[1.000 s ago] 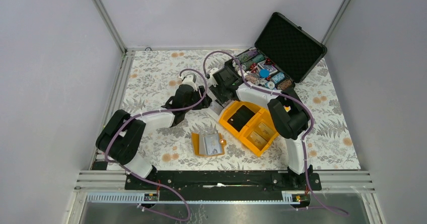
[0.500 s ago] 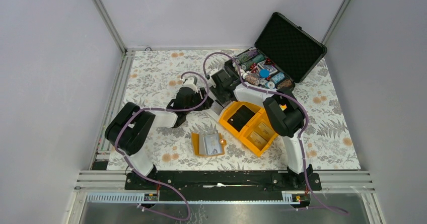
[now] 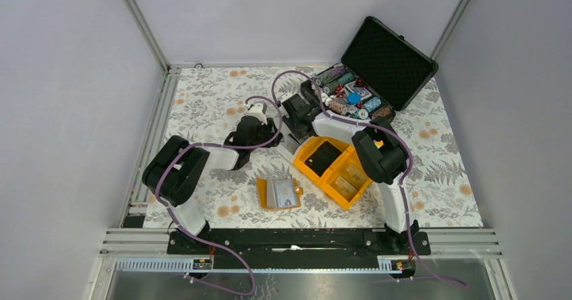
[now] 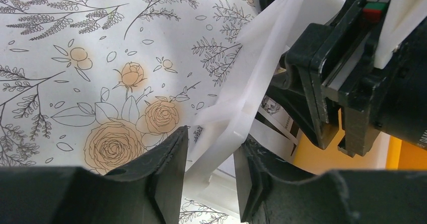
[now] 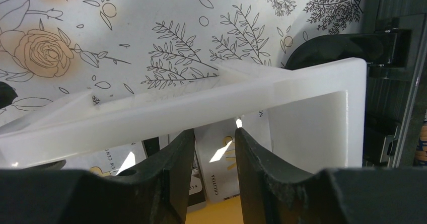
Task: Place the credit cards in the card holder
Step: Pick up the credit card from the storage box.
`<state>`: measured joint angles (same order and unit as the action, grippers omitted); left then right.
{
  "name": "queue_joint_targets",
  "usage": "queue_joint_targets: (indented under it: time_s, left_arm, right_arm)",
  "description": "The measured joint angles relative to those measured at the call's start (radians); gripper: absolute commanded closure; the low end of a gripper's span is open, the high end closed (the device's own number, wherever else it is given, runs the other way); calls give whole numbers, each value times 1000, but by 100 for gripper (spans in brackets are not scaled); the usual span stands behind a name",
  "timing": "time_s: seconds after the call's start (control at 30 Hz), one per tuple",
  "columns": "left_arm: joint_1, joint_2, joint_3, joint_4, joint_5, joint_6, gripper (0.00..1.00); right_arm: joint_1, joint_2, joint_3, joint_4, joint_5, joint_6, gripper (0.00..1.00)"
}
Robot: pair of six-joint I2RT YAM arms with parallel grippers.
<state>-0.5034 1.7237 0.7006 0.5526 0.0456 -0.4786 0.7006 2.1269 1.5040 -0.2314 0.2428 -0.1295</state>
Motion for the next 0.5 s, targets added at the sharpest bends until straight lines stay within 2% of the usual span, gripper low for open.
queue_joint_targets:
  time_s: [0.3,0.5]
  left_arm:
    - [0,0,0,0,0,13,66]
    - [0,0,0,0,1,16,66]
  right_arm:
    - [0,0,10,-29,5,-6,51]
    - [0,0,19,-49,2,-6,50]
